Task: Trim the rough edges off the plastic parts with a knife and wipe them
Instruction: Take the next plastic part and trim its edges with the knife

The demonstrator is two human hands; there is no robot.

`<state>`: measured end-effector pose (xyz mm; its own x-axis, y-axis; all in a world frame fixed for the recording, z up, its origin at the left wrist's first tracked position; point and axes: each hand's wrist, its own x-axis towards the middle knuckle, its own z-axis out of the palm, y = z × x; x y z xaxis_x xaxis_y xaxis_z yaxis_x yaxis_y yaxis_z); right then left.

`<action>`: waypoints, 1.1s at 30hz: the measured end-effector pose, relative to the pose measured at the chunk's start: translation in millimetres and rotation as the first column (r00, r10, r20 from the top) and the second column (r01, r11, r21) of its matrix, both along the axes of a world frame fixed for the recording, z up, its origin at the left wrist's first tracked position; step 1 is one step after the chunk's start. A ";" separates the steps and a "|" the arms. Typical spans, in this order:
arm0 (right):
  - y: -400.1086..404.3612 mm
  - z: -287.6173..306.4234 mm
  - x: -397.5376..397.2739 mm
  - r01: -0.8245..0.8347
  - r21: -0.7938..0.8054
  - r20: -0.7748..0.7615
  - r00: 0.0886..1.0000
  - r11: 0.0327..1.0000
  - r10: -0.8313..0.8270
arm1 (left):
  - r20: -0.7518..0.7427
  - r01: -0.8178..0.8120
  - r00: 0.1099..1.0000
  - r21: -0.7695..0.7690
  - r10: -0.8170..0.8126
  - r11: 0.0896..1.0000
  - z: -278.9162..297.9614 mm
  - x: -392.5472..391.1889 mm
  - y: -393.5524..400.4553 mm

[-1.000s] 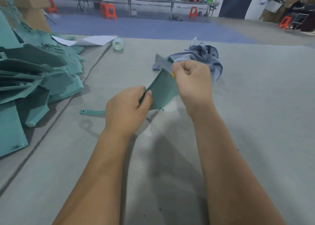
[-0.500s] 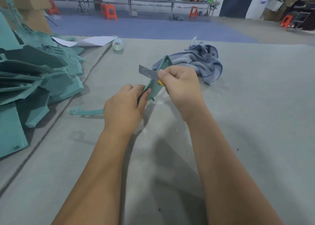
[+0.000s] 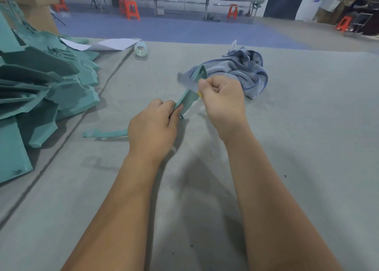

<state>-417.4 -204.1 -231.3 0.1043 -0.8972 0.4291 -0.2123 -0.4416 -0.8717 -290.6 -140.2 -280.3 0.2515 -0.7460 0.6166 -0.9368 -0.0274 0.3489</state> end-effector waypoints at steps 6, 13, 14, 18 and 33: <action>-9.1 5.6 -8.8 0.059 -0.042 0.035 0.998 0.997 -0.057 | -0.002 0.020 1.000 0.010 -0.020 1.000 0.3 -1.3 1.6; -3.2 9.7 -17.6 -0.068 0.068 0.360 0.932 0.995 0.039 | -0.138 -0.006 0.990 -0.014 0.004 1.000 -2.2 7.7 -0.5; -0.5 8.4 -16.5 -0.119 0.065 0.340 0.936 0.991 0.090 | -0.143 -0.009 0.990 -0.013 0.007 1.000 -2.0 7.9 -1.1; 10.1 2.0 -1.5 -0.257 0.077 0.121 0.961 0.963 0.247 | -0.156 -0.005 0.988 -0.008 0.003 1.000 -2.0 7.8 -1.3; 1.4 5.4 1.3 -0.019 0.048 0.133 0.991 0.999 0.013 | -0.080 -0.002 0.997 -0.025 0.000 1.000 -3.3 8.7 2.5</action>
